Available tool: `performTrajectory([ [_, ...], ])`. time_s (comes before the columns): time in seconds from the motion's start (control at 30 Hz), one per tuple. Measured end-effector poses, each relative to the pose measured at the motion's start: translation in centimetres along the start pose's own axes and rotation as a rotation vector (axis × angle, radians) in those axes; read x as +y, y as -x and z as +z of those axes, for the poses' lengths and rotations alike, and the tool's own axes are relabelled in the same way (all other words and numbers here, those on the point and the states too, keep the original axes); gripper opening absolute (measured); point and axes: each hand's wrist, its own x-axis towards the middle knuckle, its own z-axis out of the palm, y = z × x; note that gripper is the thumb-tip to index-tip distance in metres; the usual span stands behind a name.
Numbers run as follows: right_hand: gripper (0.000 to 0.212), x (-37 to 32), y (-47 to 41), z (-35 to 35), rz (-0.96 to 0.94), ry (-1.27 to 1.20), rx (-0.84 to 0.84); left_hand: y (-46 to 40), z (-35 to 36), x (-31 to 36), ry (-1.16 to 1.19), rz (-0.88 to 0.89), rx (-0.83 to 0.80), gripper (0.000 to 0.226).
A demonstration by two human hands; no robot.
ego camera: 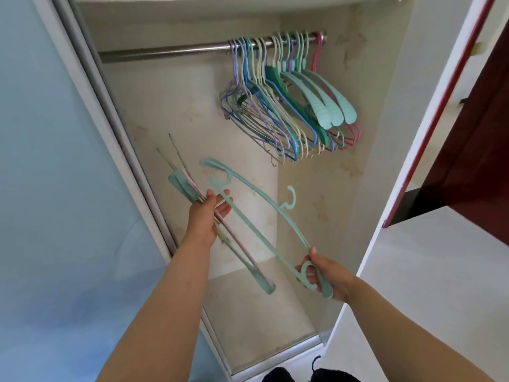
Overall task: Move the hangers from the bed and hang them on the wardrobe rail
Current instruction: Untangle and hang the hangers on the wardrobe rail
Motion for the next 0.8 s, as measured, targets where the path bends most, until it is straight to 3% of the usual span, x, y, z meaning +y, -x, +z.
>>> performTrajectory([
  [0.13,0.045,-0.2,-0.1,-1.8,-0.008,0.122,0.171,-0.3,-0.8,-0.4,-0.119,-0.011,0.085,0.009],
  [0.3,0.025,-0.3,-1.0,-0.9,-0.127,0.297,0.404,-0.2,-1.6,-0.9,-0.22,-0.021,0.242,0.016],
  [0.47,0.028,-3.4,-1.4,5.3,-0.21,1.04,0.303,0.5,-1.9,-0.8,-0.23,-0.052,0.269,0.023],
  [0.53,0.02,-4.7,-1.2,8.1,-0.275,1.089,0.241,0.5,-1.4,-0.2,-0.259,-0.029,0.298,0.025],
  [0.63,0.035,-7.4,0.2,12.1,-0.4,0.998,0.153,0.3,-0.8,1.4,-0.349,0.036,0.334,0.031],
  [0.8,0.039,-13.6,1.6,17.5,-0.662,0.898,0.122,0.0,-0.2,4.3,-0.412,0.127,0.298,0.03],
])
